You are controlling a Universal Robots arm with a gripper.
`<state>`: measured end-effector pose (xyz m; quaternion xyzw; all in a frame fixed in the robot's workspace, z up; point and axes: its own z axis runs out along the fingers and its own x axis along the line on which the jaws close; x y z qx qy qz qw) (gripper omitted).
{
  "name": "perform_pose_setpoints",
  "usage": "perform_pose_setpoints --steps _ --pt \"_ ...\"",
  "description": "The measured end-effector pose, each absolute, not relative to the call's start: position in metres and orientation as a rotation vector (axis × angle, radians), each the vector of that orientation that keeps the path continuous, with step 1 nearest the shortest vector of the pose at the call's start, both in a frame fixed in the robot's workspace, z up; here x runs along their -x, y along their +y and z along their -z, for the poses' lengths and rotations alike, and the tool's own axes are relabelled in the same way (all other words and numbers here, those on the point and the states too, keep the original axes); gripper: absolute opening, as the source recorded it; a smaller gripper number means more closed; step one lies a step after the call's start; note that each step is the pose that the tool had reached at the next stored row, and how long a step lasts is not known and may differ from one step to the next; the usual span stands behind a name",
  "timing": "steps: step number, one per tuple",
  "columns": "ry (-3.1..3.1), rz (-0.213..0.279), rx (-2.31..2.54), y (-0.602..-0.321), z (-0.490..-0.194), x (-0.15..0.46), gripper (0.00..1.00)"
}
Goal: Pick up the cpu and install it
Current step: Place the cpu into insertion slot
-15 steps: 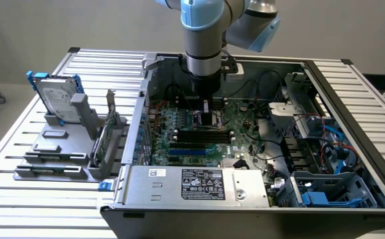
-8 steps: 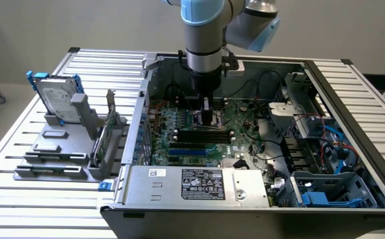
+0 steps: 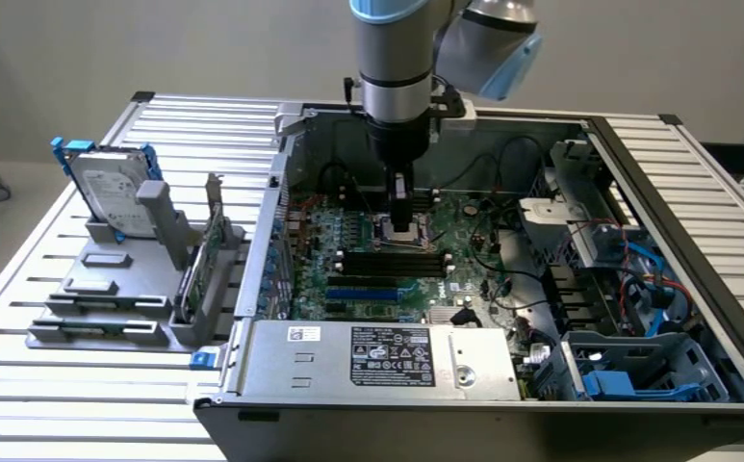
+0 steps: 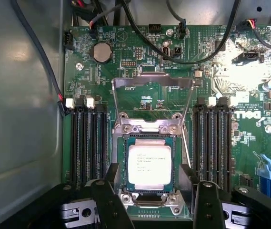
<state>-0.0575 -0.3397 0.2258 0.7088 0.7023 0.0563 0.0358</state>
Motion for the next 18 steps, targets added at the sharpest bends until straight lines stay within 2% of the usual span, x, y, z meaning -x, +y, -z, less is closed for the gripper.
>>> perform_pose_setpoints --steps 2,4,5,8,9,11,12,13,18 --pt "2.157 -0.173 -2.178 -0.34 -0.231 0.058 0.6" --pt "2.157 -0.173 -2.178 -0.34 -0.234 0.06 0.46" --pt "2.157 -0.173 -2.178 -0.34 -0.235 0.061 0.46" --pt "2.157 -0.171 -2.179 -0.341 -0.236 0.067 0.29" --pt "2.158 -0.17 -2.18 -0.341 -0.236 0.069 0.29" --pt "2.159 -0.167 -2.181 -0.342 -0.236 0.074 0.17" --pt "2.16 -0.165 -2.182 -0.342 -0.236 0.077 0.17" --pt "2.161 -0.164 -2.183 -0.342 -0.236 0.079 0.11" --pt "2.168 -0.15 -2.191 -0.343 -0.236 0.089 0.11"
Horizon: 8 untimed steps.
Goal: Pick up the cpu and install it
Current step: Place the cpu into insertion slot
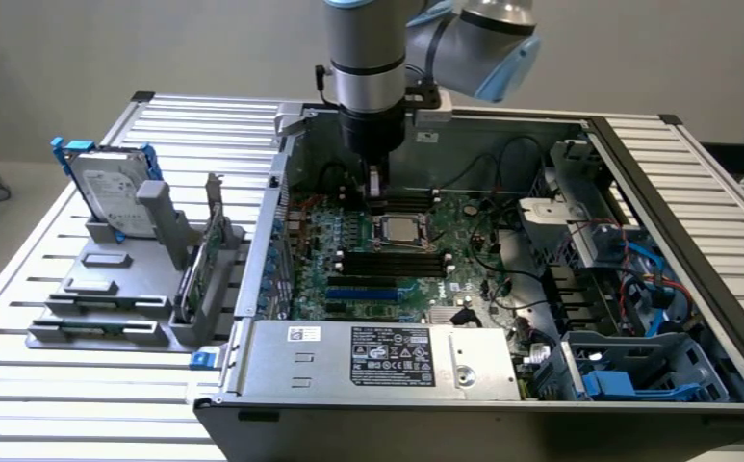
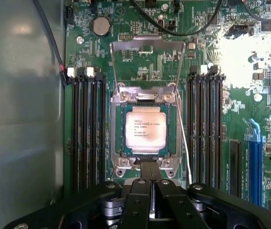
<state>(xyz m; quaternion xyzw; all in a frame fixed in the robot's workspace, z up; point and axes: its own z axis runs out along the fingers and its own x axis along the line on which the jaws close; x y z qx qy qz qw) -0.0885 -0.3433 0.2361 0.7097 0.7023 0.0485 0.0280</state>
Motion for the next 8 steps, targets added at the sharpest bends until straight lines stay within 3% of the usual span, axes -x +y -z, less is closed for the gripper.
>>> perform_pose_setpoints --steps 8 --pt "2.174 -0.143 -2.197 -0.3434 -0.2371 0.0913 0.11"
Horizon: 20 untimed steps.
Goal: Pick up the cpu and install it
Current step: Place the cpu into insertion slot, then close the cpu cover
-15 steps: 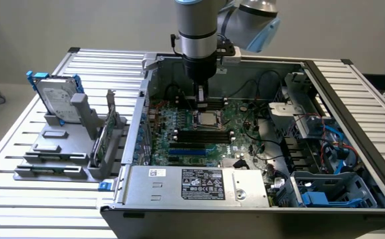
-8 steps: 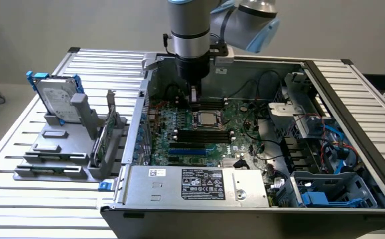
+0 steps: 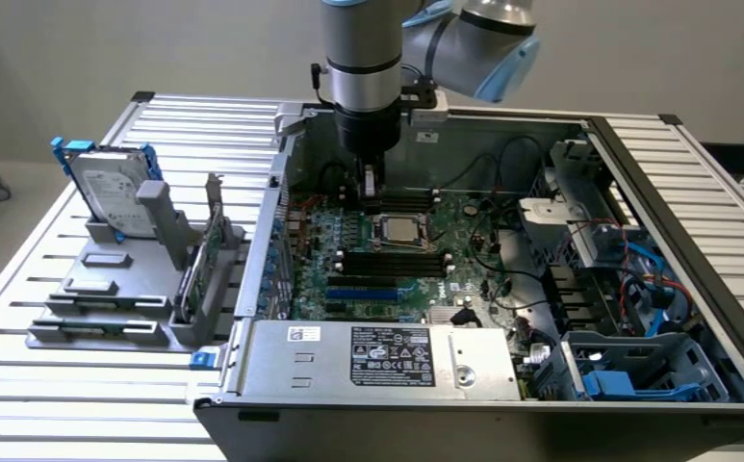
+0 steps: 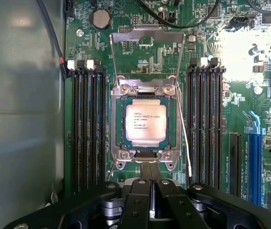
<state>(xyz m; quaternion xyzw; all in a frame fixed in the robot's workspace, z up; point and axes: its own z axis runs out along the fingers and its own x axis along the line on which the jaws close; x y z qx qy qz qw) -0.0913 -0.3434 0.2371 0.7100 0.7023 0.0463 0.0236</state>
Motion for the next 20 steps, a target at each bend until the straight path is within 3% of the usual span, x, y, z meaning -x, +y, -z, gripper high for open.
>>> perform_pose_setpoints --steps 12,20 --pt "2.177 -0.152 -2.202 -0.343 -0.237 0.091 0.11" --pt "2.199 -0.124 -2.21 -0.343 -0.238 0.077 0.11"
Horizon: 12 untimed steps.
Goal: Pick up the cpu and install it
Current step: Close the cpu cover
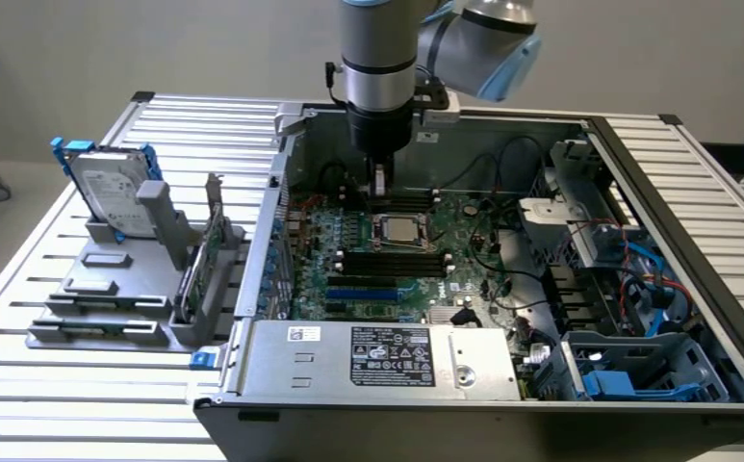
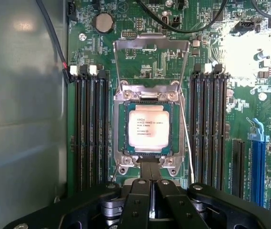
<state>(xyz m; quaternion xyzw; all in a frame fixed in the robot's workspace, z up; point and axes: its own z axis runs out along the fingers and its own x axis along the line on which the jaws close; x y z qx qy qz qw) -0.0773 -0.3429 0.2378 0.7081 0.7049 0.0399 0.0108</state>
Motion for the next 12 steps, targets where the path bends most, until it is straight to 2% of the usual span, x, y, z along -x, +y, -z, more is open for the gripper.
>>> perform_pose_setpoints --steps 12 --pt "2.219 -0.083 -2.231 -0.343 -0.268 0.028 0.11"
